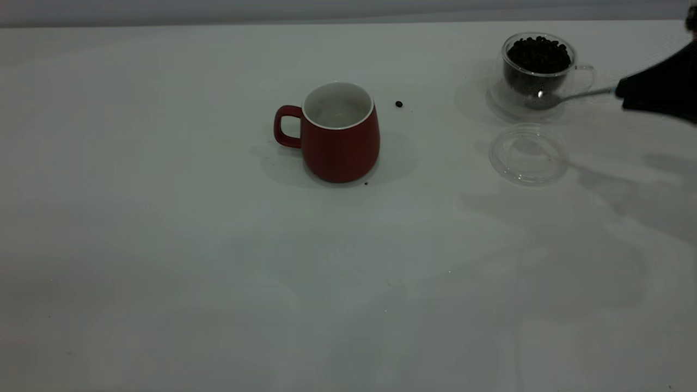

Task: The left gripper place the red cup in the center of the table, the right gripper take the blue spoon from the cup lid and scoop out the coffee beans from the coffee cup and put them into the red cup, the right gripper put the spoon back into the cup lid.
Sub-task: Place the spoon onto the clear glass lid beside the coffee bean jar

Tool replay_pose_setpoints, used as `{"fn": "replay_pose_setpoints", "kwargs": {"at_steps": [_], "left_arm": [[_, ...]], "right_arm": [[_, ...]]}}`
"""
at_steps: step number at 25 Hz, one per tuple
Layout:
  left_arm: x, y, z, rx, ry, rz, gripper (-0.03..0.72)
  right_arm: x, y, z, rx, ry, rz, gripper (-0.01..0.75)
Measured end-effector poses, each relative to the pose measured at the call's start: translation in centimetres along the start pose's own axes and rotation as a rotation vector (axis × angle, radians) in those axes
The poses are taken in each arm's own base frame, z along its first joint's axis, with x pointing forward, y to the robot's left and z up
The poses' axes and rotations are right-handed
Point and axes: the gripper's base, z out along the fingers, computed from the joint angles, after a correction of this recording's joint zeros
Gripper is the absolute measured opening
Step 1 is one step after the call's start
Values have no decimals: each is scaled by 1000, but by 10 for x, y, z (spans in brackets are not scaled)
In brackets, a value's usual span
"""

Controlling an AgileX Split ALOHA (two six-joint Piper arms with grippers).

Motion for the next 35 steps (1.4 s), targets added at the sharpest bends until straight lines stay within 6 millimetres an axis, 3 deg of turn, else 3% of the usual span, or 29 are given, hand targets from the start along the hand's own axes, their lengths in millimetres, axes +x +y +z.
{"fn": "replay_pose_setpoints", "kwargs": {"at_steps": [9,25,29,35], "left_arm": [[0,0,0,0,0,0,587],[0,0,0,0,0,0,587],[0,0,0,0,0,0,587],[0,0,0,0,0,0,587]], "right_arm": [[9,-39,34,-17,58,94,101],[10,-54,51,-61,75,164,111],[11,-55,51,-56,75,146,188],[11,-55,51,-54,76,118,437]]}}
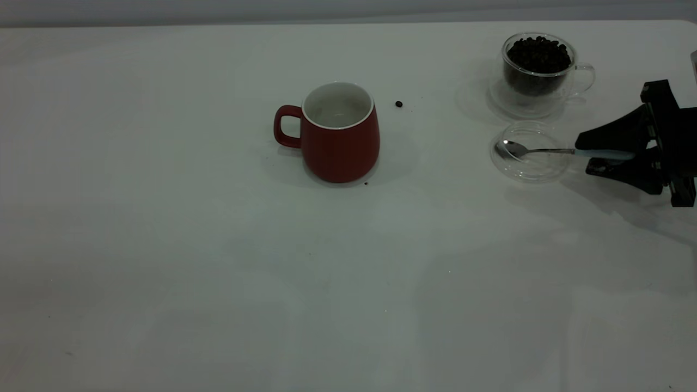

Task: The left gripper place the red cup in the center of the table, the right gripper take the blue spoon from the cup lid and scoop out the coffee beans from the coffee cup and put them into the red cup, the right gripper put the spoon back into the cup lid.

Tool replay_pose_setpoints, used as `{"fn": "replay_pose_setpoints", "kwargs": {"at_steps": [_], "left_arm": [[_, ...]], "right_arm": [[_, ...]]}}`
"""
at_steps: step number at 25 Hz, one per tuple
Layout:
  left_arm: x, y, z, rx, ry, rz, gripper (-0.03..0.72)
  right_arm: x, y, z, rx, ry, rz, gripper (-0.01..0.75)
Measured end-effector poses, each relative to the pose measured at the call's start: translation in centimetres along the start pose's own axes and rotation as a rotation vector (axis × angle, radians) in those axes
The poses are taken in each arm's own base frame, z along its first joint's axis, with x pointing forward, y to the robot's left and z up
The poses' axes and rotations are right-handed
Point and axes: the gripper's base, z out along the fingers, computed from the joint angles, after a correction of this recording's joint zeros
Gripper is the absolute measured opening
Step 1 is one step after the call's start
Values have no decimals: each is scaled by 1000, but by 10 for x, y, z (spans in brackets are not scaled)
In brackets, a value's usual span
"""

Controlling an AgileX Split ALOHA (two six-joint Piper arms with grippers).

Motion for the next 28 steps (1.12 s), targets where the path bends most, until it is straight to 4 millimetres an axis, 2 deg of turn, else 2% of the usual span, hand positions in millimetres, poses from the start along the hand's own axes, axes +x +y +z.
{"fn": "replay_pose_setpoints", "kwargs": {"at_steps": [2,6,16,28], "left_arm": [[0,0,0,0,0,0,587],[0,0,0,0,0,0,587],[0,0,0,0,0,0,587],[0,0,0,0,0,0,587]], "right_arm": [[0,0,0,0,4,-4,505],[1,-1,0,10,16,-15,562],[6,-4,0,39,62,-10,572],[21,-2,-4,73,250,-5,571]]}}
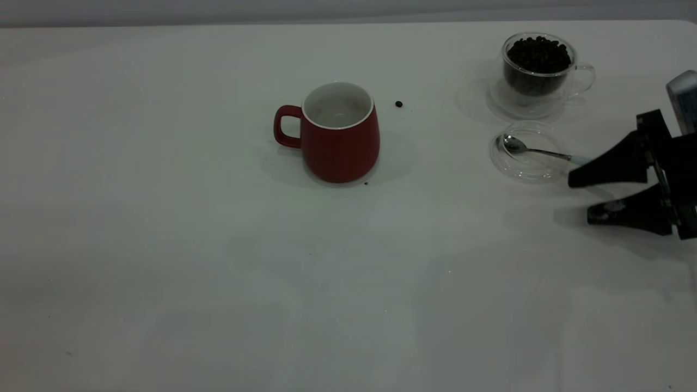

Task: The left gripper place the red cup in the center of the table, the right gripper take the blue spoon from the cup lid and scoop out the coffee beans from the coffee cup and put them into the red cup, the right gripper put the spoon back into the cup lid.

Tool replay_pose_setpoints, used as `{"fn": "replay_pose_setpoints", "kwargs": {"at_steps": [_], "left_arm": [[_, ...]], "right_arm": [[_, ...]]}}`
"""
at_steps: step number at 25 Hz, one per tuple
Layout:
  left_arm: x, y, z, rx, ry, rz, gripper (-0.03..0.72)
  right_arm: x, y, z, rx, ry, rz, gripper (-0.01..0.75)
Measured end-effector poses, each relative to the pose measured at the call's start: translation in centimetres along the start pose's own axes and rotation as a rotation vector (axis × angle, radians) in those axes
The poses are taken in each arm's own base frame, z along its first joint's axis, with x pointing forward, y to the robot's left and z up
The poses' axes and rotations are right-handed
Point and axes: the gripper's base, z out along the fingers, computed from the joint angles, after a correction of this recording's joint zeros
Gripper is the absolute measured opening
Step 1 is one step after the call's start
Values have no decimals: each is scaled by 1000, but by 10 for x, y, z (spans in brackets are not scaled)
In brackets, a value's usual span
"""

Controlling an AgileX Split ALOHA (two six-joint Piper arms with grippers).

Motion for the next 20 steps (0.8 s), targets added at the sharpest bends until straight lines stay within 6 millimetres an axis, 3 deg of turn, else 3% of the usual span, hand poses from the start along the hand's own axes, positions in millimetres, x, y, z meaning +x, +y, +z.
{"fn": "replay_pose_setpoints", "kwargs": {"at_steps": [2,5,9,11,14,17,20], "left_arm": [[0,0,0,0,0,0,587],[0,0,0,0,0,0,587],[0,0,0,0,0,0,587],[0,0,0,0,0,0,587],[0,0,0,0,0,0,587],[0,0,0,0,0,0,587],[0,0,0,0,0,0,587]], "right_arm": [[5,11,-5,17,52,-35,571],[13,45,-22,41,75,-132,571],[28,130,-54,93,16,-408,571],[49,181,-69,113,-7,-541,571],[92,237,-84,164,4,-700,571],[137,258,-97,291,100,-784,572],[158,248,-121,549,155,-742,572]]}}
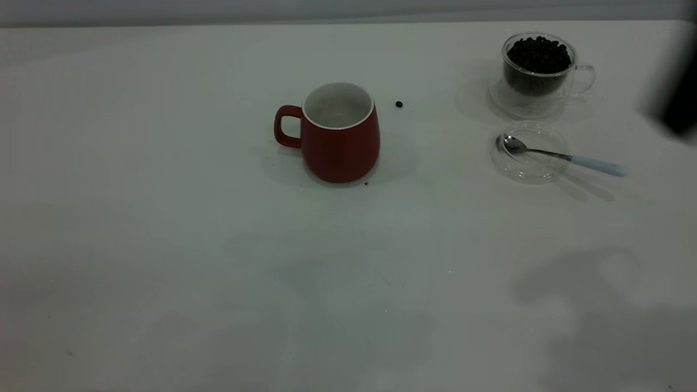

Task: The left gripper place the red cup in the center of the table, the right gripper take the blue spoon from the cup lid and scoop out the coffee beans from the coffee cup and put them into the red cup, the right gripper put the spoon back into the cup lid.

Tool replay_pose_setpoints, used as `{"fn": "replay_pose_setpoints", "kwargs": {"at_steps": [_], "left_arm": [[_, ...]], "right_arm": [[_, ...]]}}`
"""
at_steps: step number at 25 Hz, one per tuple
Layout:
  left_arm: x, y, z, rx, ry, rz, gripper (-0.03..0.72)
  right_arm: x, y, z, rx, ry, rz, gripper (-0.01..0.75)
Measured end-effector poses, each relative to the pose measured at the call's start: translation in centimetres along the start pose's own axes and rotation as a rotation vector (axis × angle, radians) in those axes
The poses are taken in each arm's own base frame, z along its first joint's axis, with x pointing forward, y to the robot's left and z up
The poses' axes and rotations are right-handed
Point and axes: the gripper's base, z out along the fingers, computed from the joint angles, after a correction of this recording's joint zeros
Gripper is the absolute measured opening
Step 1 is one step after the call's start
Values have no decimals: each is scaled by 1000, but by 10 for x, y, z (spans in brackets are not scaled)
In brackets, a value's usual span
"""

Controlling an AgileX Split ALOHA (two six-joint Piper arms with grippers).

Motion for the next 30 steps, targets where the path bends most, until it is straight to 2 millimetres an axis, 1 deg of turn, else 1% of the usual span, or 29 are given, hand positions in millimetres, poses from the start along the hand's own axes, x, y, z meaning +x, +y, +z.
{"fn": "replay_pose_setpoints", "kwargs": {"at_steps": [1,3,5,8,11,12,15,20,21,24,28,30], "left_arm": [[0,0,0,0,0,0,587],[0,0,0,0,0,0,587],[0,0,0,0,0,0,587],[0,0,0,0,0,0,587],[0,0,0,0,0,0,587],[0,0,0,0,0,0,587],[0,0,0,0,0,0,587],[0,0,0,0,0,0,587],[0,0,0,0,0,0,587],[0,0,0,0,0,0,587],[0,0,0,0,0,0,587],[0,0,0,0,0,0,587]], "right_arm": [[8,-6,-8,93,19,19,572],[21,-17,-27,247,-1,51,572],[34,-23,-51,344,-89,96,573],[53,-24,-77,365,-218,162,573],[72,-22,-89,354,-295,148,573],[80,-21,-90,353,-311,137,573],[102,-20,-82,346,-332,142,573],[134,-21,-46,323,-281,167,573],[137,-21,-43,326,-279,170,573],[143,-20,-46,346,-325,179,573],[146,-19,-47,358,-348,184,573],[147,-21,-48,374,-355,226,573]]}}
